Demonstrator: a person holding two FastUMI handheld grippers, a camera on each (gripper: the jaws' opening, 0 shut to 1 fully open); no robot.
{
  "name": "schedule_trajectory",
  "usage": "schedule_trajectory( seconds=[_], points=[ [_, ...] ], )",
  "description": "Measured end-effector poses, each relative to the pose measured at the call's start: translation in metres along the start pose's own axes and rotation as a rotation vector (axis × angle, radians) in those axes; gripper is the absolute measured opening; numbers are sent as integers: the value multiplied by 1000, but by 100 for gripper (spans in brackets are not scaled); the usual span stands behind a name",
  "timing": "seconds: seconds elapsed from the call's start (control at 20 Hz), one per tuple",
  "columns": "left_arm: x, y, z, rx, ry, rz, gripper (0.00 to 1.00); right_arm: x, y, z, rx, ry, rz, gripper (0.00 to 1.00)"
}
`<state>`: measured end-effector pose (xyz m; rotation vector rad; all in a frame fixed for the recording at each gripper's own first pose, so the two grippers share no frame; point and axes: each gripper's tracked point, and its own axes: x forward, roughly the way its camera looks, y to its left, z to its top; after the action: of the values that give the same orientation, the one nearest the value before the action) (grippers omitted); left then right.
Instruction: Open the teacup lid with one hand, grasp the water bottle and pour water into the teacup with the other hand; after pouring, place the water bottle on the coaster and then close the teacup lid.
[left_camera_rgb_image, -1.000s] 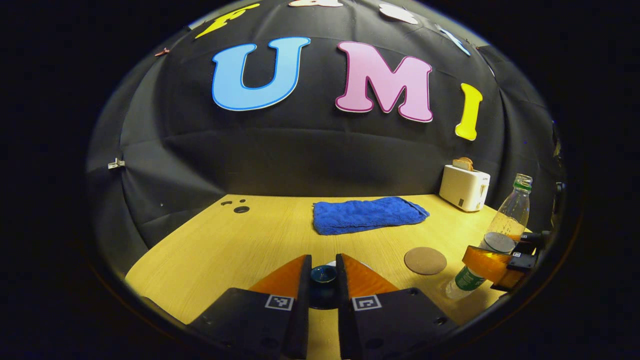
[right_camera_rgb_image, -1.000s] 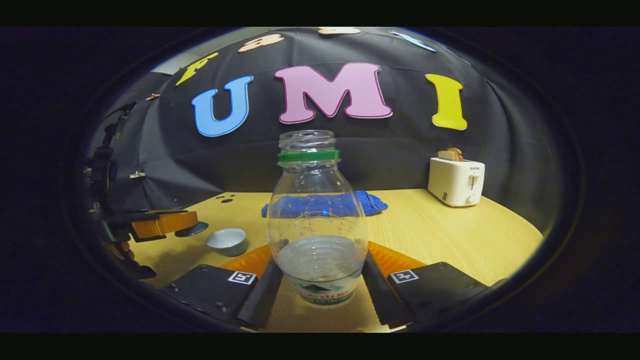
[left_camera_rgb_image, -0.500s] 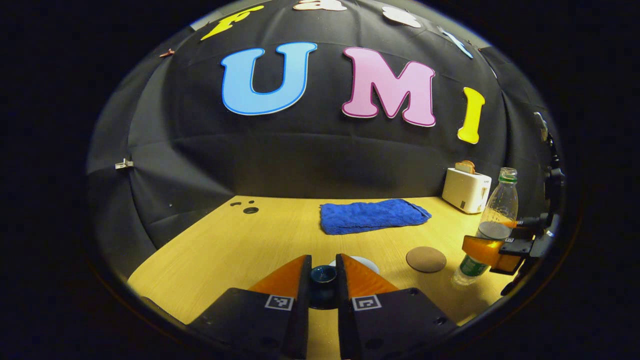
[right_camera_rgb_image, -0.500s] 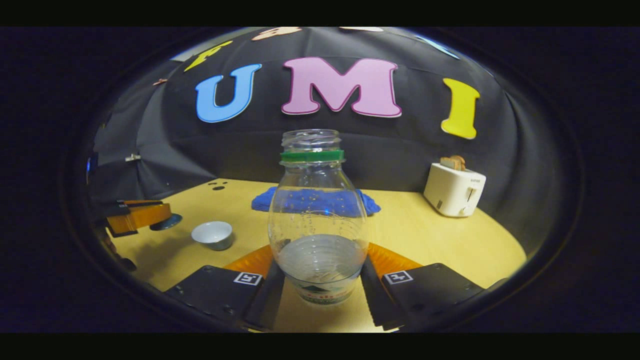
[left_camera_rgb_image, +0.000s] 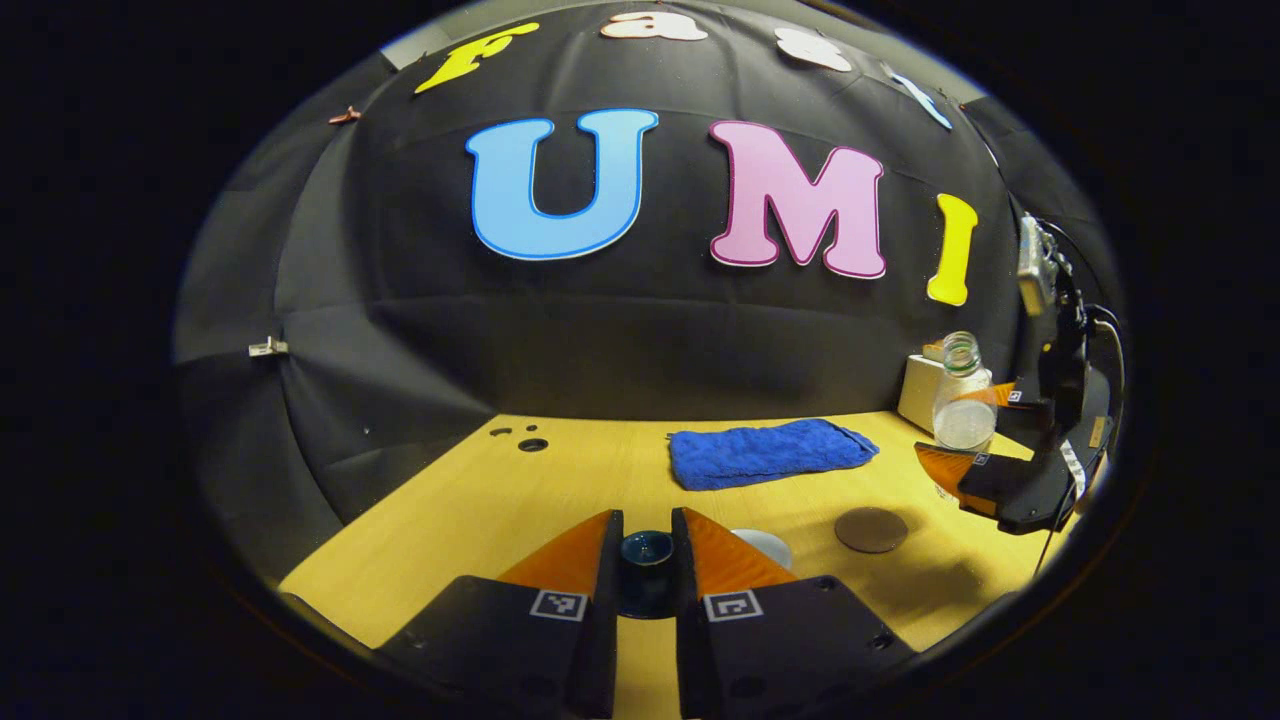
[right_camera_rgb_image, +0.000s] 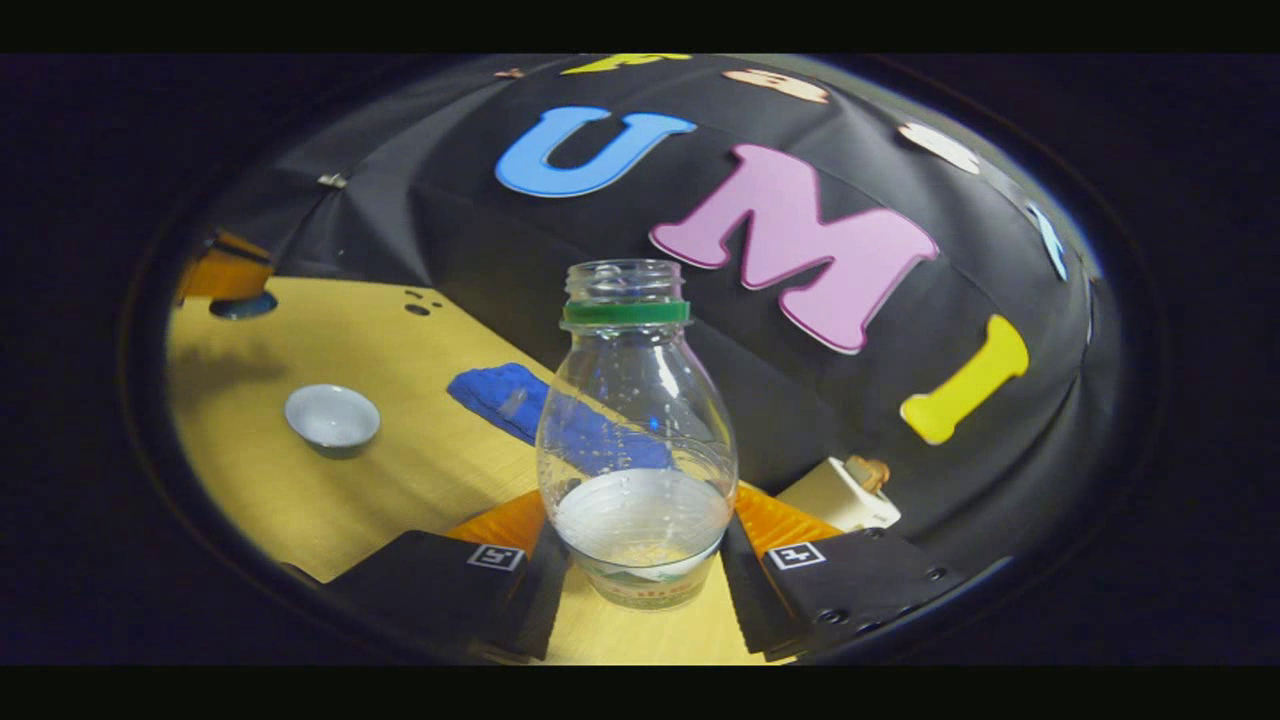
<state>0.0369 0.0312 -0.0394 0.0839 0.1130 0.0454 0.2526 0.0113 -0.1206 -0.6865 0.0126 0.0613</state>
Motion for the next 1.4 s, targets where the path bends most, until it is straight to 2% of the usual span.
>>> schedule_trajectory(
  seconds=[0.2, 0.35, 0.4, 0.45, 0.85, 0.95, 1.05, 1.2, 1.4],
  points=[
    [-2, 3, 2, -4, -2, -14, 28, 15, 24, 11, -151, -35, 21, 73],
    [-2, 6, 1, -17, 0, -14, 28, 22, 52, 14, -181, -40, 58, 73],
    [-2, 8, 0, -19, 4, -11, 31, 24, 57, 14, -203, -39, 62, 73],
    [-2, 9, -2, -25, 7, -8, 28, 28, 62, 15, -233, -39, 65, 73],
    [-3, 12, -10, -50, 27, -21, 28, 50, 78, 16, -448, -63, 54, 73],
    [-2, 12, -11, -54, 30, -26, 32, 55, 82, 18, -494, -70, 52, 73],
    [-1, 12, -13, -58, 32, -32, 24, 58, 87, 18, -539, -85, 48, 72],
    [1, 12, -15, -61, 36, -36, 24, 58, 93, 16, -601, -101, 54, 72],
    [1, 14, -16, -65, 37, -31, 31, 61, 98, 13, -691, -117, 52, 72]
  ],
)
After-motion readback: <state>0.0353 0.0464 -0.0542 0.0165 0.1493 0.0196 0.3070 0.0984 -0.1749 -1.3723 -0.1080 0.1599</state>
